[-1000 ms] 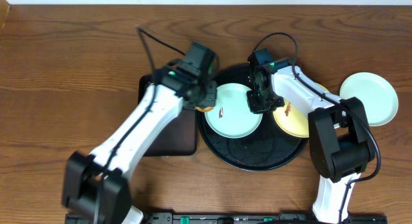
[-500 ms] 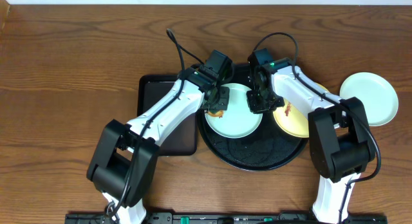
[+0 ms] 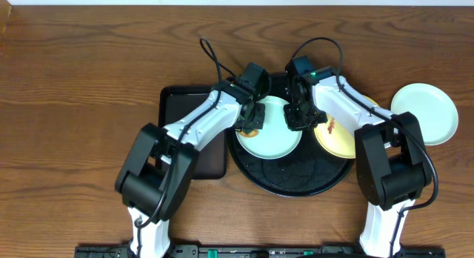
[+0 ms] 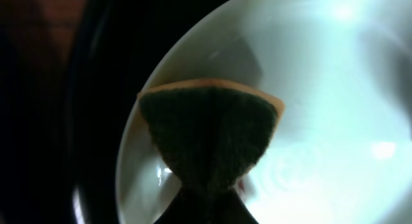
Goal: Clean dirty plates on tray and stack at the side
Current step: 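Wipe the pale green plate surface with the sponge in the left gripper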
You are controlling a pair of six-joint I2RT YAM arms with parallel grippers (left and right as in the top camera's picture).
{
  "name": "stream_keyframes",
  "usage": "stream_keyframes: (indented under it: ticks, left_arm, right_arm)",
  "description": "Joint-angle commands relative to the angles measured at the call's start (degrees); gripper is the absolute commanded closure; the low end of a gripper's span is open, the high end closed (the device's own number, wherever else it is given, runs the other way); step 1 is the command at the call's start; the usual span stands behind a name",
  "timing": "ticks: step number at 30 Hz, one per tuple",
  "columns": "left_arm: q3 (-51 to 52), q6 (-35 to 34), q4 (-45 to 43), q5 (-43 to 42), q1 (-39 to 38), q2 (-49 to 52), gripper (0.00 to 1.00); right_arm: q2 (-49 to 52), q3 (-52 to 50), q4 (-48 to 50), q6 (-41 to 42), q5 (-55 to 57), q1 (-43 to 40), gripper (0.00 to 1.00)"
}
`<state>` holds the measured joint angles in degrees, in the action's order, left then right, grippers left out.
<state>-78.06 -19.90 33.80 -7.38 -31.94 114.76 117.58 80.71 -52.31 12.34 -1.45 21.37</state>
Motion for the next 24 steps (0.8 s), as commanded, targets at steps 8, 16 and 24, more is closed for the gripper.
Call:
stream_keyframes:
  ticks: [8, 16, 24]
  left_arm:
    - [1.9, -0.2, -0.5, 0.3, -0.3, 3.2, 0.92]
    - [5.6, -1.5, -4.7, -2.8, -1.4, 4.9, 0.92]
    - [9.7, -2.7, -10.4, -4.0, -2.1, 4.9, 0.91]
  right_arm:
    - [-1.0, -0.5, 0.2, -0.9, 0.6, 0.4, 0.87]
    - [-1.0, -0.5, 0.2, -0.9, 0.6, 0.4, 0.87]
    - [-1.0, -0.5, 0.1, -0.9, 0.6, 0.4, 0.87]
